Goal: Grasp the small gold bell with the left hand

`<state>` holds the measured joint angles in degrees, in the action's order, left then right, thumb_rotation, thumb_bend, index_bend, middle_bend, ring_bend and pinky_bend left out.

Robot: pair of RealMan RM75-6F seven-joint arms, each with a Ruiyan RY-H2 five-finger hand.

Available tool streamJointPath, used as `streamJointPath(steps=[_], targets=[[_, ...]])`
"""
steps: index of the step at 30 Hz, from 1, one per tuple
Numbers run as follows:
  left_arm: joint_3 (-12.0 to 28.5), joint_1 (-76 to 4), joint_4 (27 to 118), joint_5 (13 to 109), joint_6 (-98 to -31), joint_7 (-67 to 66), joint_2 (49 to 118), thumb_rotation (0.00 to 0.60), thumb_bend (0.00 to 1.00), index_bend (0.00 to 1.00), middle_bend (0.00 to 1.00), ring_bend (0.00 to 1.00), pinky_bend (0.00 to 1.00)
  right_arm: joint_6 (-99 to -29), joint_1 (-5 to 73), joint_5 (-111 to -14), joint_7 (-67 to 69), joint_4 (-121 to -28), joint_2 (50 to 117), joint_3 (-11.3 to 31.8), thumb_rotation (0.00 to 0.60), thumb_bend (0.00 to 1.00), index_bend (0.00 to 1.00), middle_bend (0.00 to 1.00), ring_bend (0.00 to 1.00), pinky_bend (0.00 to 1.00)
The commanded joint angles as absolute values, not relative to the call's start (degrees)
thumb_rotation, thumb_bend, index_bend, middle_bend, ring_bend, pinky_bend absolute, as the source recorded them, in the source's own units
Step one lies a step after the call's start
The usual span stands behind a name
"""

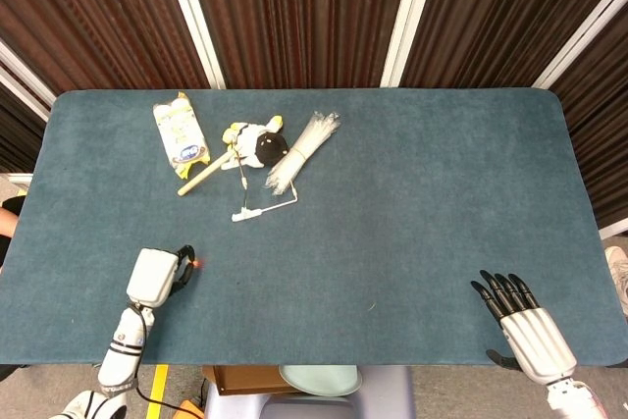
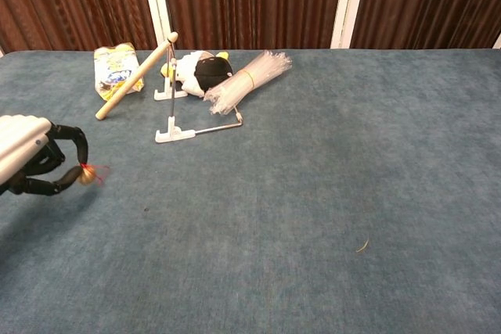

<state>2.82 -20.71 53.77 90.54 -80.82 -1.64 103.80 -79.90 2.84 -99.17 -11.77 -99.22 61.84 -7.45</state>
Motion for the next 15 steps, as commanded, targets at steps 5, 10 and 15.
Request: streamJointPath(steps=[5, 10, 15], targets=[[2.6, -20.9, 55.5, 91.5, -81.8, -3.0, 103.4, 0.6, 0.45, 0.69, 1.0, 1.0, 1.0, -80.0, 2.9, -99.4, -11.4, -99.2, 61.7, -7.5, 0.6, 0.18, 0.0, 0.0, 0.0, 0.0], [2.6, -20.9, 55.6, 91.0, -81.3, -2.9, 103.2, 0.6, 0.45, 0.69, 1.0, 1.0, 1.0, -79.8, 2.9, -99.3, -11.5, -99.2, 61.8, -7.5, 0.6, 0.18, 0.0, 0.0, 0.0, 0.0], [2.5, -20.9, 55.2, 90.8, -81.0, -2.6, 103.3, 0.6, 0.45, 0.69, 1.0, 1.0, 1.0, -79.9, 2.9, -99.3, -11.6, -99.2, 61.8, -7.4, 0.6, 0.18, 0.0, 0.0, 0.0, 0.0]])
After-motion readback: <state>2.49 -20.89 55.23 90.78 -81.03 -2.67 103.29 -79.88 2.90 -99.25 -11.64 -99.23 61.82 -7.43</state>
